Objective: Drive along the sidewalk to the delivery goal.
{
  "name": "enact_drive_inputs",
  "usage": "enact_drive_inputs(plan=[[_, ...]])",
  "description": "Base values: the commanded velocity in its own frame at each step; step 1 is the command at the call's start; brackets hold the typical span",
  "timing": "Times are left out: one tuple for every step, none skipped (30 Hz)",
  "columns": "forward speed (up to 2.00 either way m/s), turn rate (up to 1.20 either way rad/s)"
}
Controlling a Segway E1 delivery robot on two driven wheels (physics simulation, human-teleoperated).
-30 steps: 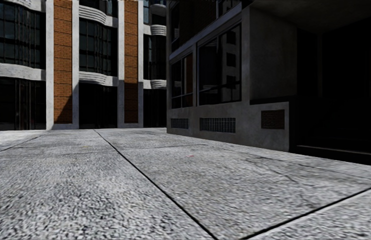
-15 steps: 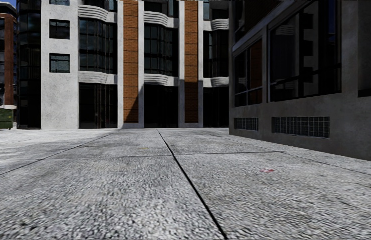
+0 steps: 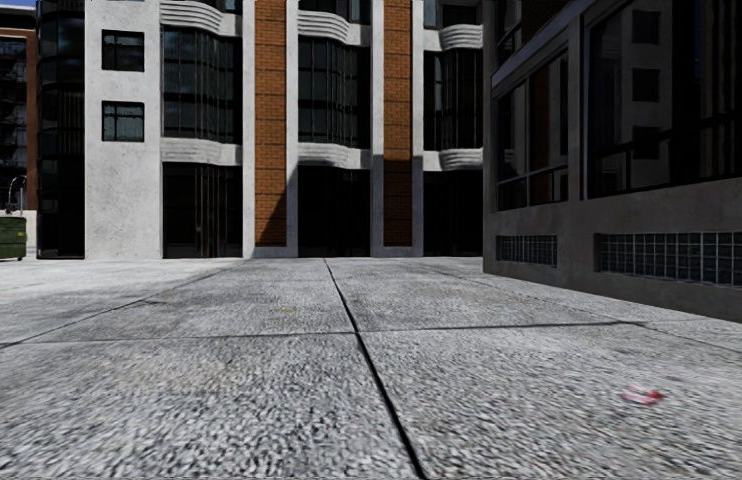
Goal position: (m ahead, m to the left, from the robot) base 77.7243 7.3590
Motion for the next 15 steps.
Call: enact_drive_inputs(plan=[[2.00,0.00],[2.00,0.00],[2.00,0.00],[2.00,0.00],[2.00,0.00],[2.00,0.00],[2.00,0.00],[2.00,0.00],[2.00,0.00],[2.00,0.00],[2.00,0.00],[2.00,0.00],[2.00,0.00],[2.00,0.00],[2.00,0.00]])
